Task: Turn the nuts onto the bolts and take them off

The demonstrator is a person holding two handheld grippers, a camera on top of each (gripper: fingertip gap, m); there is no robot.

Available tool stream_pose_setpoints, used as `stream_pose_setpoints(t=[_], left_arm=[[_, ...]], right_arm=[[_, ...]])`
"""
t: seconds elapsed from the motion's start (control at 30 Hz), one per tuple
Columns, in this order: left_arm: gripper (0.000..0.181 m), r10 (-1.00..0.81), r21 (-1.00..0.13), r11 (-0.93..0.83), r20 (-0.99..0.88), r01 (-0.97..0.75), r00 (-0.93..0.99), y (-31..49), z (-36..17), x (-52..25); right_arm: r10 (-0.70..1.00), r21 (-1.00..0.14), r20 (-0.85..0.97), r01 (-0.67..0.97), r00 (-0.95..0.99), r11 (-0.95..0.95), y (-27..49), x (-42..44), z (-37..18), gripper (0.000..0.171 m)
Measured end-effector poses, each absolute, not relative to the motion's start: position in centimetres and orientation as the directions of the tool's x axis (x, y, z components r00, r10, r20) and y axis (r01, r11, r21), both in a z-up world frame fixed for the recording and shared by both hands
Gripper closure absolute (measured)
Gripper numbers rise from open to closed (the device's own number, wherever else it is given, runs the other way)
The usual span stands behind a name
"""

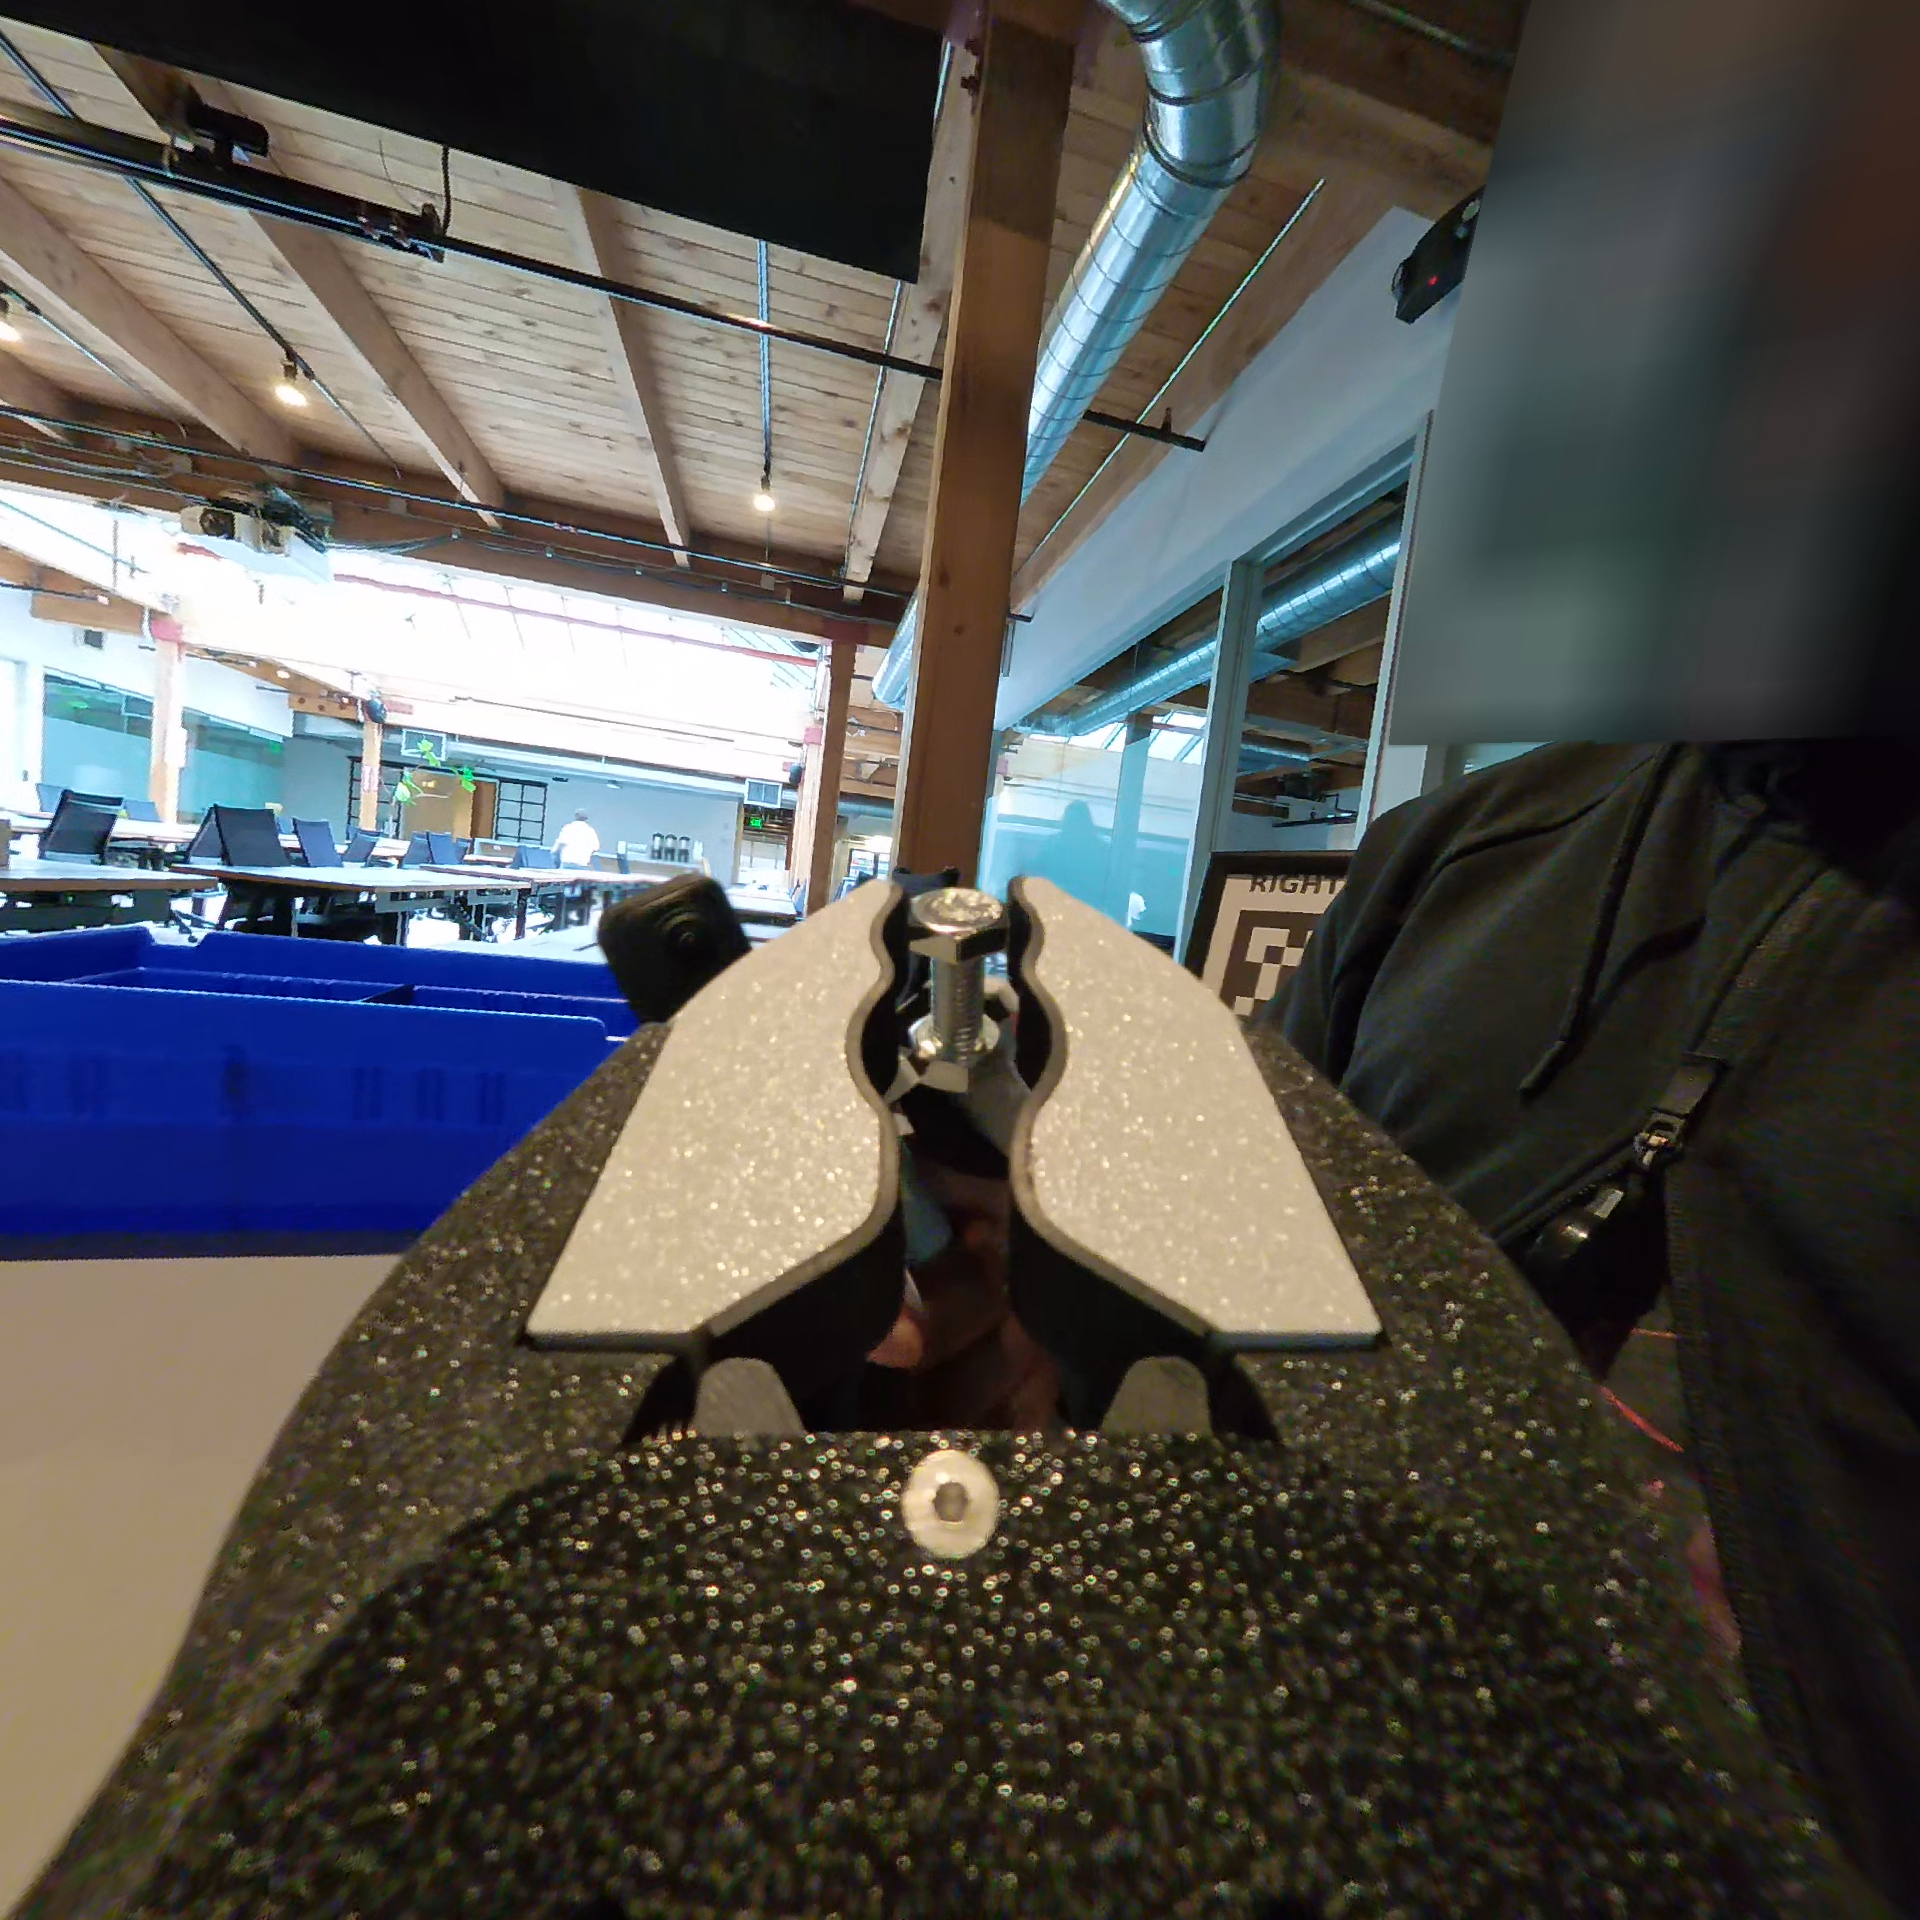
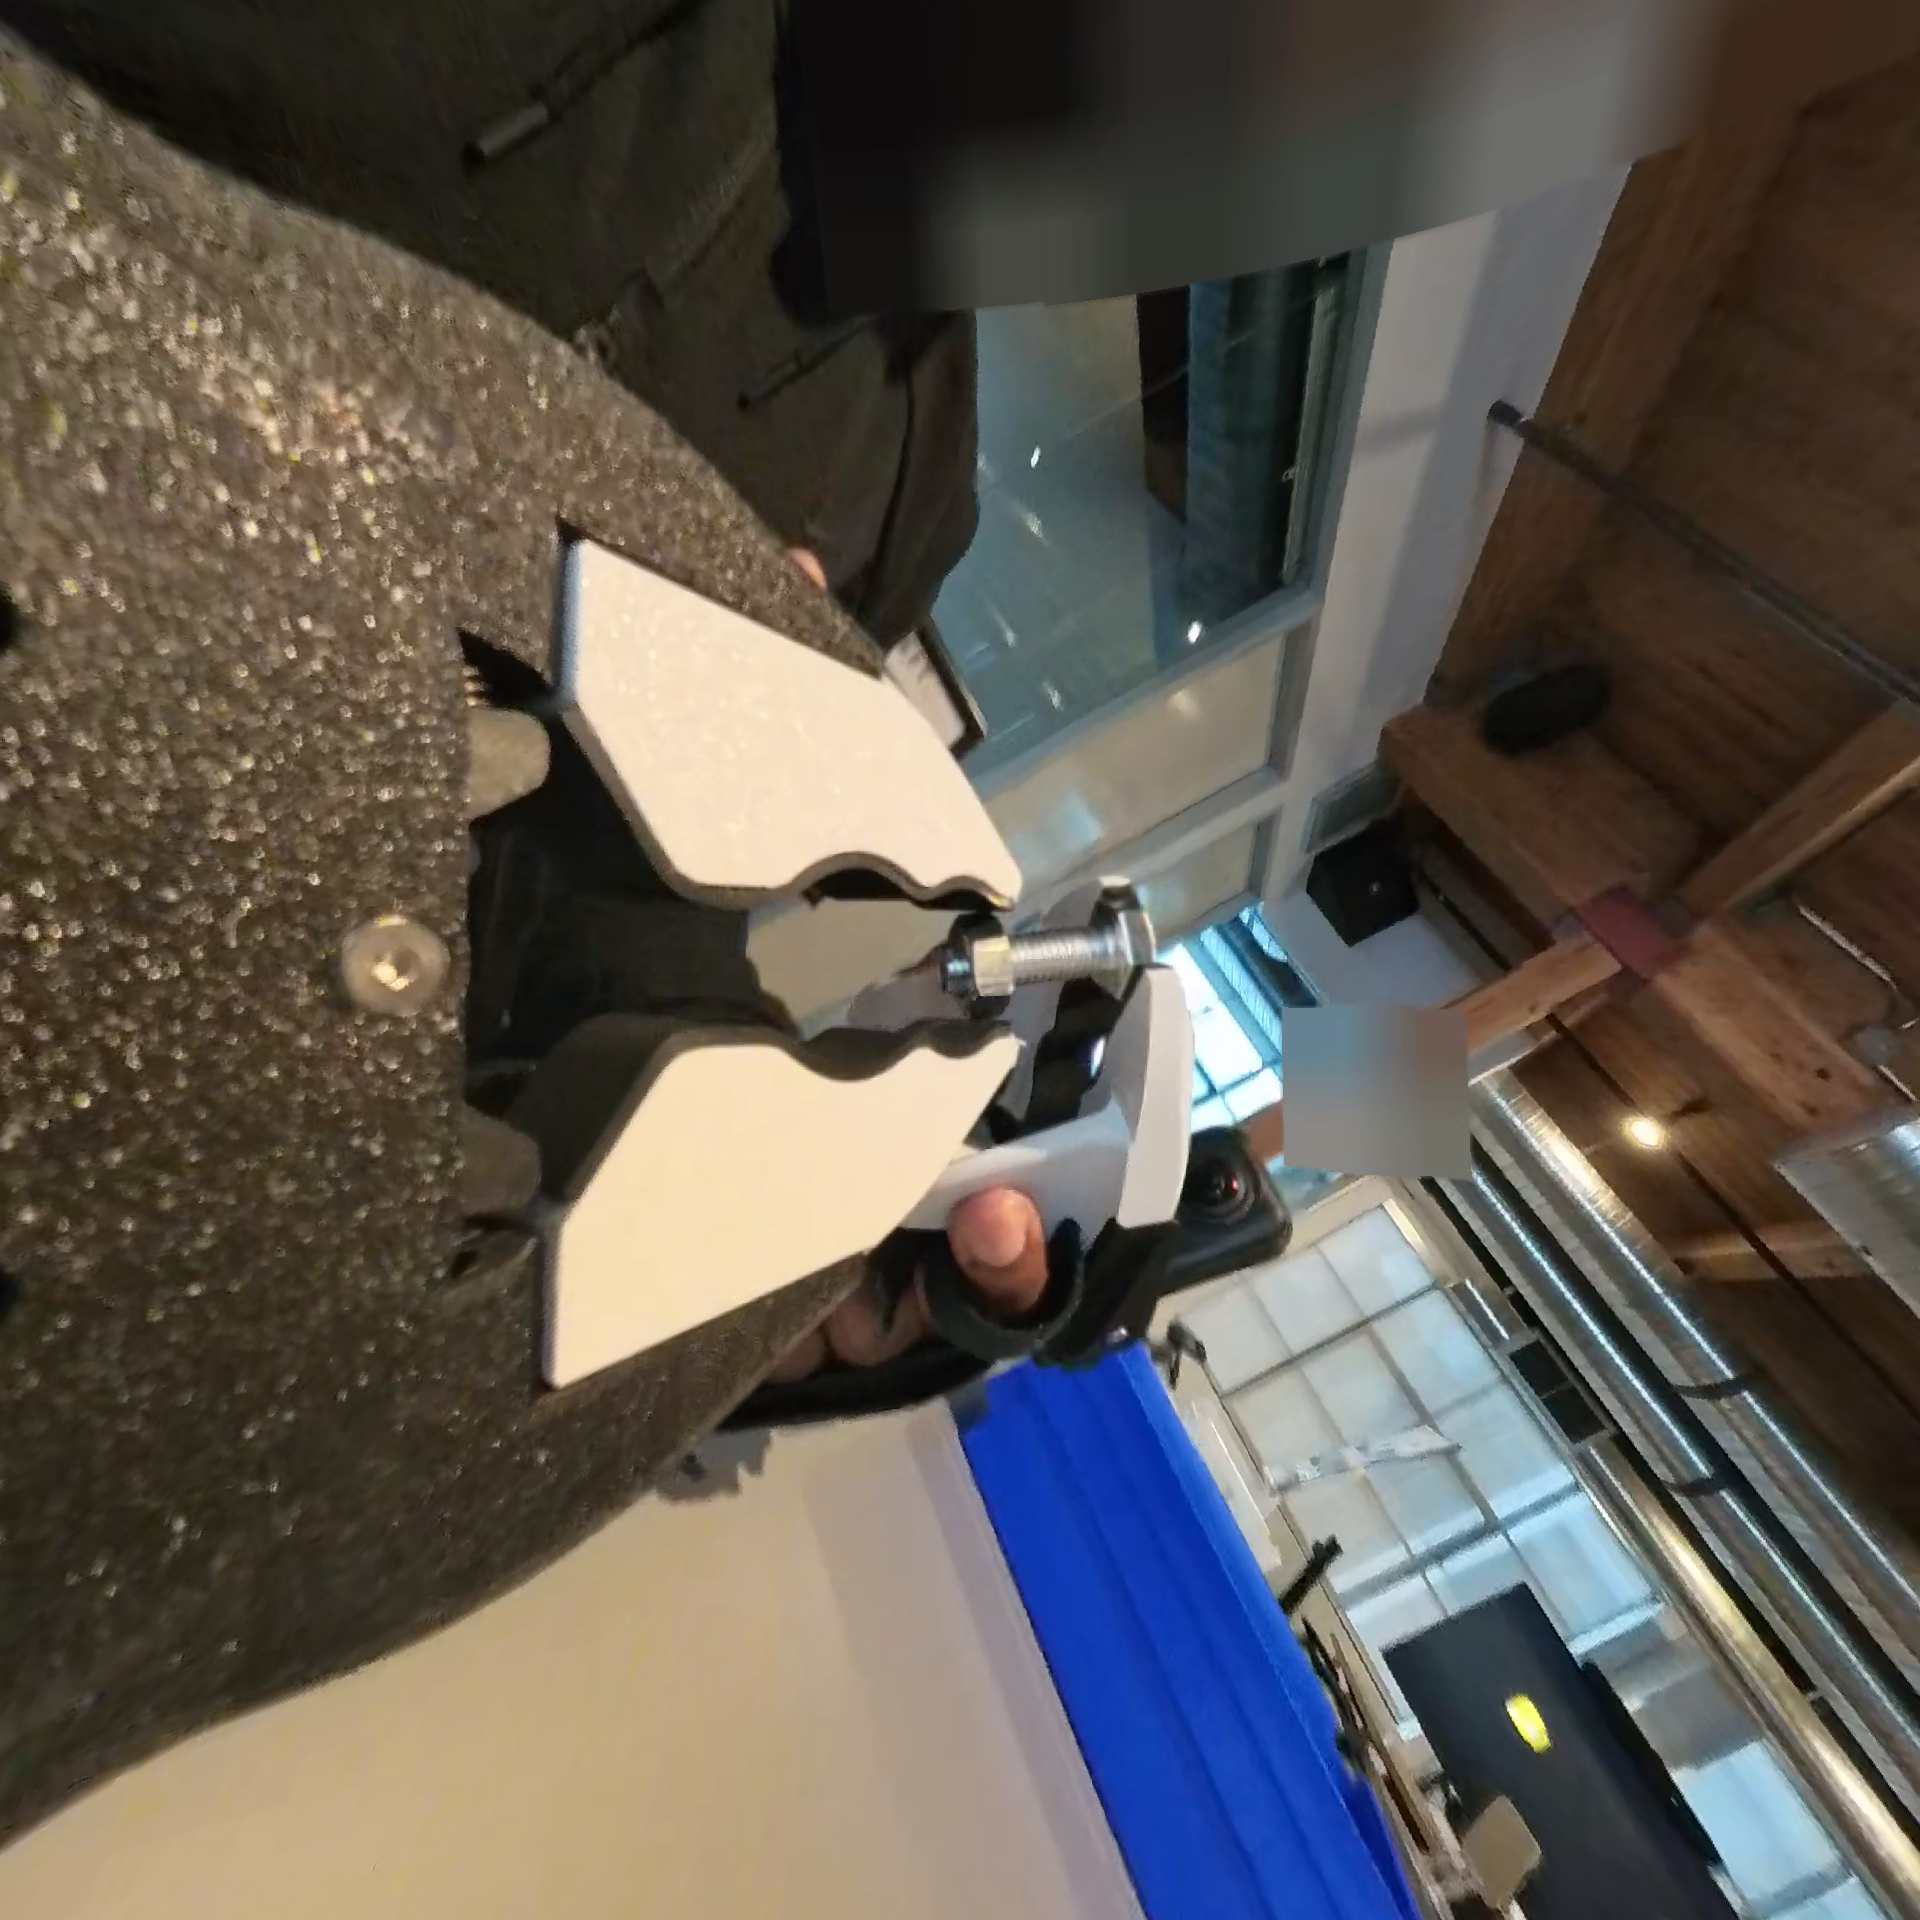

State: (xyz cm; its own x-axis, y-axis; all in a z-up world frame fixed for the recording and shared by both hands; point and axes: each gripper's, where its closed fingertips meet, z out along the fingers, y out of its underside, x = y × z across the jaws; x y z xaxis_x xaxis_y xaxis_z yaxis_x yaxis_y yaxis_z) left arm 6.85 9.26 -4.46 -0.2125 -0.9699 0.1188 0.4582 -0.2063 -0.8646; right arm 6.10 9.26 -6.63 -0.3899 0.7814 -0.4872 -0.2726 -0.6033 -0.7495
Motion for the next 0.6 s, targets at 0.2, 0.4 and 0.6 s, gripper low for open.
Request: stream_pose_setpoints(t=[0.2,0.4,0.6], left_arm=[[0.165,-0.972,-0.867,-0.23,0.184,0.442,-0.145,10.8,-5.1,6.9],[0.165,-0.967,-0.877,-0.255,0.241,0.408,-0.086,11.9,-6.0,7.2],[0.165,-0.967,-0.859,-0.253,0.228,0.445,-0.109,11.7,-5.4,6.7]], right_arm=[[0.973,-0.937,-0.226,-0.283,0.046,-0.205,10.9,5.9,-7.4,0.152],[0.834,-0.958,0.26,0.022,0.486,0.286,12.1,5.8,-8.3,0.154],[0.81,-0.943,0.293,0.013,0.508,0.333,11.7,5.8,-7.8,0.14]])
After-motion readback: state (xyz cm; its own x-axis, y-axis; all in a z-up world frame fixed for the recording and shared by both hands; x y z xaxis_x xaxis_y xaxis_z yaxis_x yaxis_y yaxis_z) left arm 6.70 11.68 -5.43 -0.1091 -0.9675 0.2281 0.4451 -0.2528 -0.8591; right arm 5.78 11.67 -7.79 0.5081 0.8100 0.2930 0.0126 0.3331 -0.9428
